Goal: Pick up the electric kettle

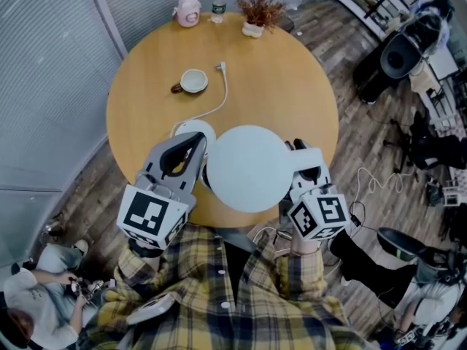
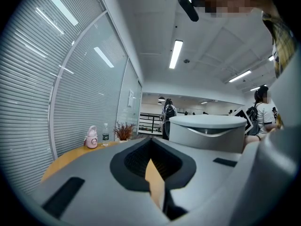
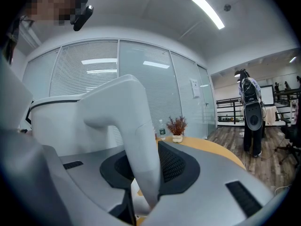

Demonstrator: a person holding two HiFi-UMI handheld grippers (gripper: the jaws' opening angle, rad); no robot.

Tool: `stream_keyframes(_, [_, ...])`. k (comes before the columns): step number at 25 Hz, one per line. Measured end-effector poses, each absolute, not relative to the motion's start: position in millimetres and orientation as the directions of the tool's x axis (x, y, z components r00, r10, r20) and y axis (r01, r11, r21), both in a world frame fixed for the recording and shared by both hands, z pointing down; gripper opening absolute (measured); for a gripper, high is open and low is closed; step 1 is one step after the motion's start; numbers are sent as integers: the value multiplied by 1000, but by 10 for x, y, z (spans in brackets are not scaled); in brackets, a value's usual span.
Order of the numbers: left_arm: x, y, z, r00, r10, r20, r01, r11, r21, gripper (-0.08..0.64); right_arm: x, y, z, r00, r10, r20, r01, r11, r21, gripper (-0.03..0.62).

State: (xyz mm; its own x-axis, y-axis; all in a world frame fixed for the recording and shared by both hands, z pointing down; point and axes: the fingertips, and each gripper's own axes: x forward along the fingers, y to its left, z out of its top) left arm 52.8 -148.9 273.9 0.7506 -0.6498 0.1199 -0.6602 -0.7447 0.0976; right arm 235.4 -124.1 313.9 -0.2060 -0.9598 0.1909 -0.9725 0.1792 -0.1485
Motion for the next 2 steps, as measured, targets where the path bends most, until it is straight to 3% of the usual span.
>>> stream_keyframes(2, [523, -1492, 2742, 752, -648, 118, -658, -747, 93, 2, 2347, -1242, 3143, -206, -960, 188, -972, 178, -152, 107])
